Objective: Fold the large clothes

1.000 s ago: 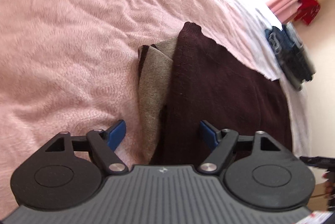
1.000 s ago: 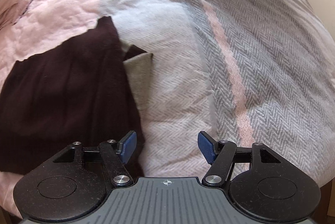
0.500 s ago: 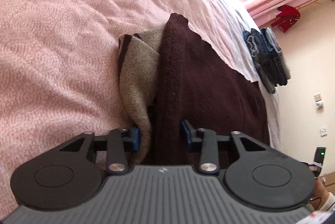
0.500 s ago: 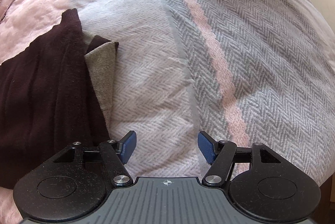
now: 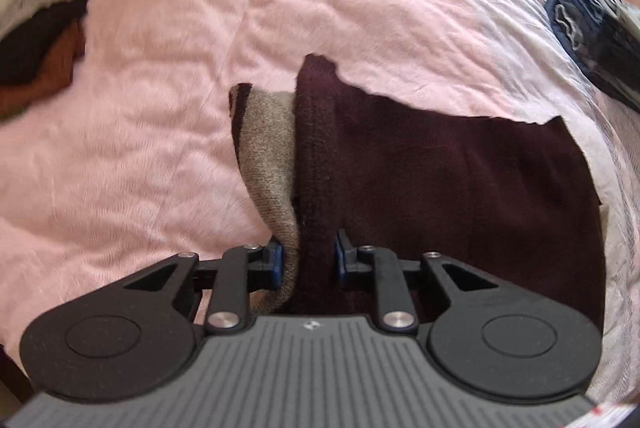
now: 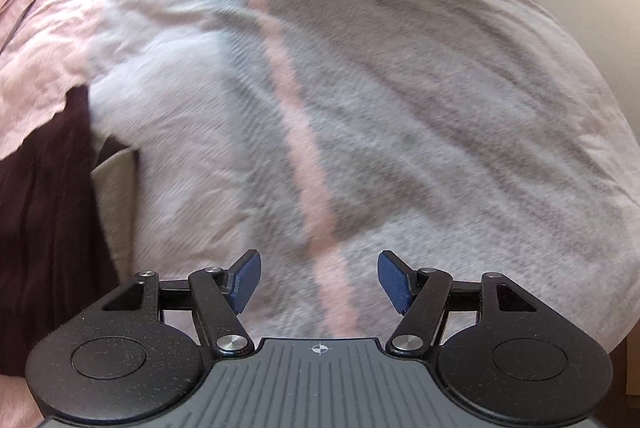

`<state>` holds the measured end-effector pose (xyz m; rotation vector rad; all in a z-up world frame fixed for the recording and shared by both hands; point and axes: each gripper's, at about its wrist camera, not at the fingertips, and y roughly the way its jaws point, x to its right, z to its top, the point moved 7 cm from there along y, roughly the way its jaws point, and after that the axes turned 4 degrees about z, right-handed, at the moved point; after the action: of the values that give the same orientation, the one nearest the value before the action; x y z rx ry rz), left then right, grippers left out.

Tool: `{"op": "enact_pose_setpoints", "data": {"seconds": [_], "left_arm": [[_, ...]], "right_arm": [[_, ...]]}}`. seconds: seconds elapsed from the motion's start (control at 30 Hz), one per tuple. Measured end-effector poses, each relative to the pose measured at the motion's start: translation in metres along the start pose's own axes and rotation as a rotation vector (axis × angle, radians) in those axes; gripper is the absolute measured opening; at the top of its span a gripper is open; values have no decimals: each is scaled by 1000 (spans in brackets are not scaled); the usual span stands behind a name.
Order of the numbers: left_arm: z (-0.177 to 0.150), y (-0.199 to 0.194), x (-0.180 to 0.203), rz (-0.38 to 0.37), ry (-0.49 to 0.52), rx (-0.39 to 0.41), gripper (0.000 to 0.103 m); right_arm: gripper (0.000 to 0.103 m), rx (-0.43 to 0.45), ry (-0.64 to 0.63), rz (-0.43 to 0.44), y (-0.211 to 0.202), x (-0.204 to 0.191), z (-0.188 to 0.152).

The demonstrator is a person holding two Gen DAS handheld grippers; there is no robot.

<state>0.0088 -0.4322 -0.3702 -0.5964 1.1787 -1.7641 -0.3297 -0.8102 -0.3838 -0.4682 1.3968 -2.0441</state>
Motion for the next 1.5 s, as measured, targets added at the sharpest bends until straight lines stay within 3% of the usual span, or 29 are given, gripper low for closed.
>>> {"op": "enact_pose_setpoints", "data": {"seconds": [0.1,0.3,0.37,0.4,0.5,0.53,0.6,0.7,0.8,0.87,0.97,1.07,1.2,1.43,1.5], "left_arm": [[6,-24,51,25,55,46,17],[-5,-51,175,-61,172,129,16],[-18,-38,212,-136,196,76,17],[-28,-27,229,-174,213,52,22],[-58,12,250,-276,165,-66,26],[-61,14,247,-287,143,-68,26],[-56,-1,238,-359,109,-56,36],[-42,-35,206,-434,31,4,37],[-30,-44,164,-326,19,47,37],[-28,-37,135,-245,6,44,36],[-33,-22,102,-192,-31,17,36],[-42,-16,77,-165,-41,16,36],[-49,-3,69,-213,-71,2,36],[-52,11,78,-277,-66,0,36],[-51,12,80,-299,-62,3,36]], "right_arm": [[62,28,18,-11,-7,31,16],[62,71,70,-19,-15,84,43],[62,81,82,-7,-15,93,48],[62,82,83,-2,-14,94,49],[62,64,73,29,-7,92,48],[62,60,67,45,-5,89,46],[62,63,59,95,-3,78,41],[62,70,71,281,-5,43,33],[62,58,71,563,-13,-11,23],[62,4,81,743,-13,-51,14],[62,-107,98,904,-4,-102,-4],[61,-197,120,941,14,-132,-19],[62,-242,206,956,35,-143,-24],[61,-214,264,984,60,-157,-7],[50,-193,210,963,62,-167,-1]]}}
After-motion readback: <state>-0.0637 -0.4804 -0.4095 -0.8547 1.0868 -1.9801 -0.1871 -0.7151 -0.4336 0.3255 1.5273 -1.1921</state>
